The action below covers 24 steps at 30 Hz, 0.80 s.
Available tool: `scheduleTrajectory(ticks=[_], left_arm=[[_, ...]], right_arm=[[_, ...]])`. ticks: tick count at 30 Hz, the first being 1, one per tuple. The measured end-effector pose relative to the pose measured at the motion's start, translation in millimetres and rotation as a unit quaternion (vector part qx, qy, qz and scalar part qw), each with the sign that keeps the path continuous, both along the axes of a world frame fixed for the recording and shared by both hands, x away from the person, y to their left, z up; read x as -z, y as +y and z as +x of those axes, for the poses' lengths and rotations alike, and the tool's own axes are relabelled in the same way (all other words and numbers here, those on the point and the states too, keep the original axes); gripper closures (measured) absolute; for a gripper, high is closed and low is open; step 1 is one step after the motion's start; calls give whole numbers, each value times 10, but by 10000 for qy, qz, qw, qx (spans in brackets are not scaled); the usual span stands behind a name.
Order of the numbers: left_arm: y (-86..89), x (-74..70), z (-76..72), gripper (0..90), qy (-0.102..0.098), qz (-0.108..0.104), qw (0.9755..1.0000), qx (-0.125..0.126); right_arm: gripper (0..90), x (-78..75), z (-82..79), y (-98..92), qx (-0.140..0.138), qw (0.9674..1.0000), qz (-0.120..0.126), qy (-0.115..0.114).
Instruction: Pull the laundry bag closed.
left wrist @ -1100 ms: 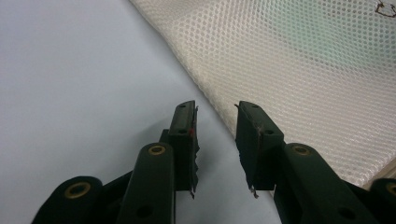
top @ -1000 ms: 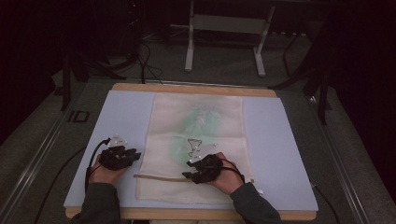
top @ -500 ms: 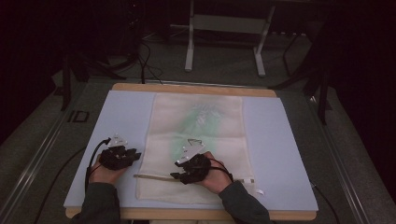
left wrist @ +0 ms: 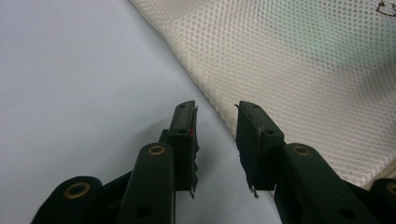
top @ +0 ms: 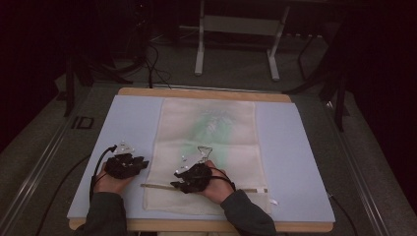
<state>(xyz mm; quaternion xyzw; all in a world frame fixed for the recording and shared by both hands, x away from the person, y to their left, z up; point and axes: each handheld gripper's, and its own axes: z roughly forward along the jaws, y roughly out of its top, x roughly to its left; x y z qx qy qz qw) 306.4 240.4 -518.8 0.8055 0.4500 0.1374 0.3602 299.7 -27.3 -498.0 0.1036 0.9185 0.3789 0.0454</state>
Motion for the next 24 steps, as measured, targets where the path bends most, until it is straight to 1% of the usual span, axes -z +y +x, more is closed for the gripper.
scheduleTrajectory(ticks=[3,7,12,17,20,24], left_arm=[[3,0,0,678,2,-2,10000,-2],[14,0,1,677,-7,-24,10000,-28],[16,0,2,676,-1,-34,10000,-29],[12,1,3,676,5,-39,10000,-25],[14,4,6,674,13,-30,10000,-25],[11,3,7,674,10,-32,10000,-22]], right_arm=[[659,10,-1,44,-39,10000,-5,-17],[690,31,-23,155,-127,9999,-29,-49],[719,56,-27,247,-189,9998,-36,-13],[723,79,-38,347,-259,9996,-96,16],[727,96,-35,402,-302,9995,-129,-15],[729,110,-42,479,-310,9995,-77,56]])
